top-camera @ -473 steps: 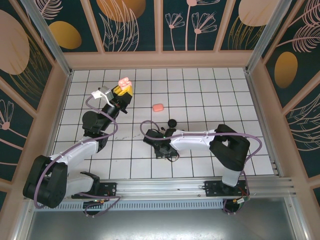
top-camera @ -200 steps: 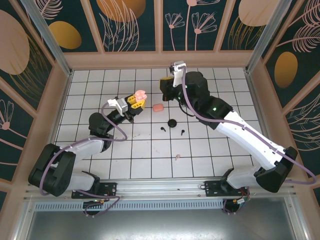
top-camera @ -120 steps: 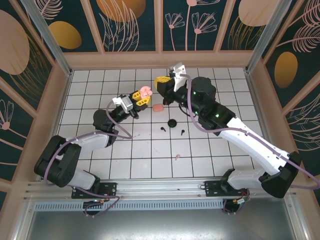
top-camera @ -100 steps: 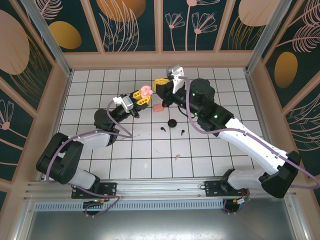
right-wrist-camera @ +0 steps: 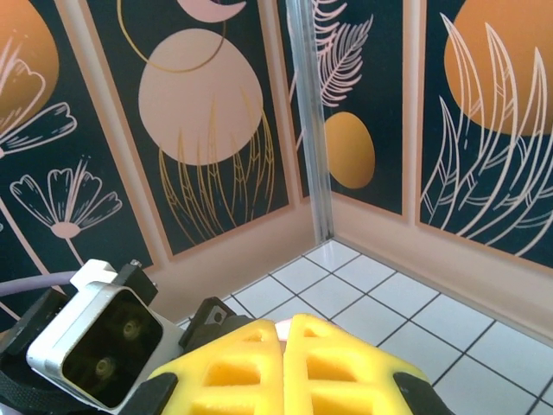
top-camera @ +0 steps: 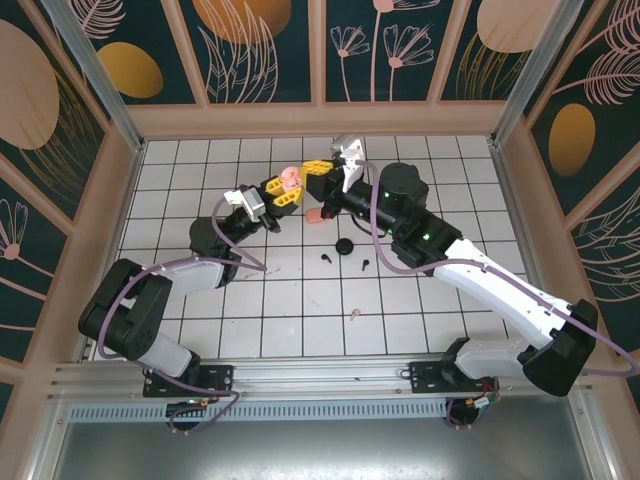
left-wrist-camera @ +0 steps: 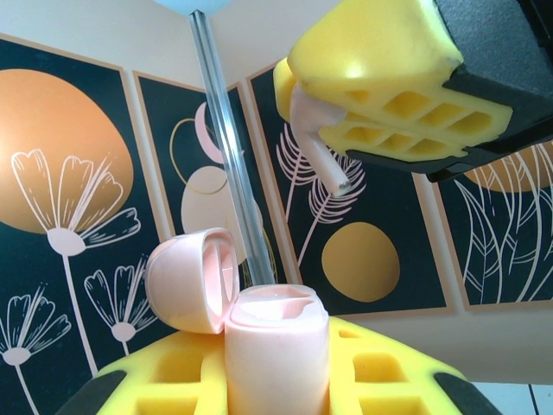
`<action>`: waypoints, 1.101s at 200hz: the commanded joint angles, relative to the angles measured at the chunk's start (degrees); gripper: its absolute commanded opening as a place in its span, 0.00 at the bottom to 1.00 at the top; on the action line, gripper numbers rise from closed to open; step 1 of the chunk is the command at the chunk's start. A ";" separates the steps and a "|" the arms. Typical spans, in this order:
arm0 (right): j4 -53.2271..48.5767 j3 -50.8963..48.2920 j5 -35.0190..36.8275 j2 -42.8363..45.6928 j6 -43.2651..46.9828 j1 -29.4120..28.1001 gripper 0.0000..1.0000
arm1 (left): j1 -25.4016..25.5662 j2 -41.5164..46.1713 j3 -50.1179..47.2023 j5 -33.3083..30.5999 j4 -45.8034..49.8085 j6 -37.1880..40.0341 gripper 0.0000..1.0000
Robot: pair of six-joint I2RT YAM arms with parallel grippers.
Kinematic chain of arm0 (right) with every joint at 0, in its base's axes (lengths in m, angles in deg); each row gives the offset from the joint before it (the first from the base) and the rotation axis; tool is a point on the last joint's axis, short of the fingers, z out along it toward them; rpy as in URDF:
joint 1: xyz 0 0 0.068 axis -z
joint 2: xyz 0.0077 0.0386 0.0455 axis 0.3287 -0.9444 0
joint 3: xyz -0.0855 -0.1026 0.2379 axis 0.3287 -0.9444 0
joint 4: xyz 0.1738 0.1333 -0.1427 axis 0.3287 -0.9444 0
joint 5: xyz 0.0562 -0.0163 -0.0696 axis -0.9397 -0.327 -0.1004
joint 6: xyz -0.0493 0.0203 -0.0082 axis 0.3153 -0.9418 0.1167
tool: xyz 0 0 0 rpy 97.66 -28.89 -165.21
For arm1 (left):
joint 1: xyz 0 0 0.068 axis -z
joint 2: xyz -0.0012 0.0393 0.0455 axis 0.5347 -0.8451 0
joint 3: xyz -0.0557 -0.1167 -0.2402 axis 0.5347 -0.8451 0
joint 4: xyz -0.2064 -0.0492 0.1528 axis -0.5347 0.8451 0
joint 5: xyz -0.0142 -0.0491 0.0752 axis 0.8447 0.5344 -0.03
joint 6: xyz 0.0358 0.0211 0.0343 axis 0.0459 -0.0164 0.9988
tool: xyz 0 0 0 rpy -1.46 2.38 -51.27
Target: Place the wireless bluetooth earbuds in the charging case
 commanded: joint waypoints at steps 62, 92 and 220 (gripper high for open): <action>4.49 0.10 -2.72 -3.11 -0.75 -1.50 0.01 | 0.72 0.15 2.37 1.26 -1.24 -2.33 0.00; 4.35 -0.08 -2.07 -3.38 -0.42 -1.50 0.01 | 0.81 0.42 2.63 1.51 -0.58 -2.37 0.00; 3.28 -1.13 1.59 -2.59 0.74 -0.57 0.00 | 1.08 1.89 2.56 2.41 0.42 -2.86 0.00</action>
